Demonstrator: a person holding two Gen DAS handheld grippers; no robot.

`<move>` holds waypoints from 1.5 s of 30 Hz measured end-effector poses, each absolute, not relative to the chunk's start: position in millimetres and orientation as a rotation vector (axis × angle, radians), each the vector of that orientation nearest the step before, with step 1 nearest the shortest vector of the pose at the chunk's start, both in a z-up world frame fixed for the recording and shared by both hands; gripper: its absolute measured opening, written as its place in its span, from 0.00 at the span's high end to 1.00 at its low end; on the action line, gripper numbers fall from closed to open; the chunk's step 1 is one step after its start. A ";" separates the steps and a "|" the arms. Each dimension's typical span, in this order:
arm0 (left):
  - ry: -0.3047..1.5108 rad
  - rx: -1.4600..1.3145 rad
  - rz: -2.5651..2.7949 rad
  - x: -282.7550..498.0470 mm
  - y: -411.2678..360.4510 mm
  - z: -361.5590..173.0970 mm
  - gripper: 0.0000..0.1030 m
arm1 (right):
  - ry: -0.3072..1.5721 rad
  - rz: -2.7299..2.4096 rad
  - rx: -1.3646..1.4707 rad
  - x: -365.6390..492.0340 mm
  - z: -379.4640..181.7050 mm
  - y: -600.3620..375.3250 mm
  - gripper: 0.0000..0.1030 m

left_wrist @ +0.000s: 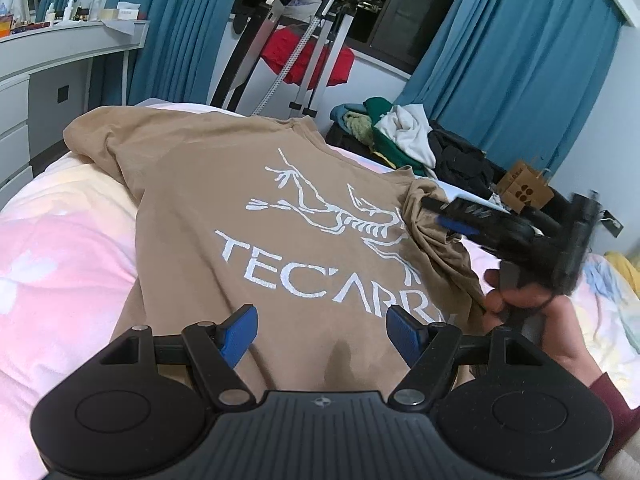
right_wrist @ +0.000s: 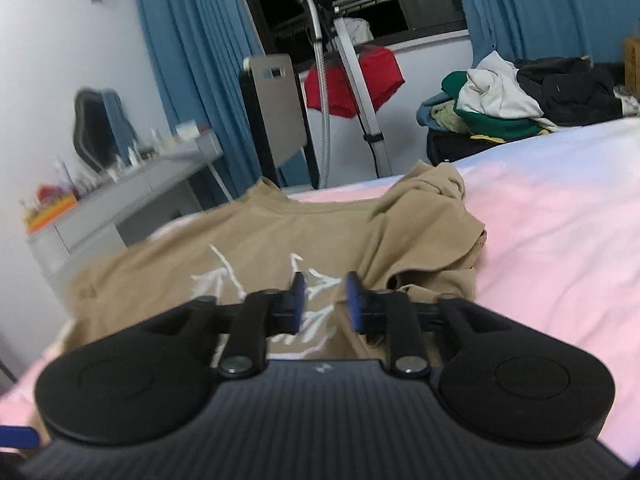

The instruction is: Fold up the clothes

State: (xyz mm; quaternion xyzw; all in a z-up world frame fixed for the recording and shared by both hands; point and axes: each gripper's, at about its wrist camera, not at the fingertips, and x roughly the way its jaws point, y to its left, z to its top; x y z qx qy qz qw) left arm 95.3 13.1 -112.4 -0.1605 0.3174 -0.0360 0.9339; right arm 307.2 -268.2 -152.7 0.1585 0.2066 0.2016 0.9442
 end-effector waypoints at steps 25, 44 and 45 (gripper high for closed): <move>0.621 -0.318 -0.164 105.2 5.8 -118.6 0.30 | 0.294 -0.108 0.408 344.2 -131.1 -383.9 0.93; 0.627 -0.299 -0.138 88.7 10.7 -107.0 0.29 | 0.562 -0.144 1.092 259.2 -200.1 -426.1 0.43; 0.629 -0.294 -0.136 88.2 10.6 -107.5 0.29 | 0.581 -0.120 1.114 262.7 -205.0 -423.6 0.43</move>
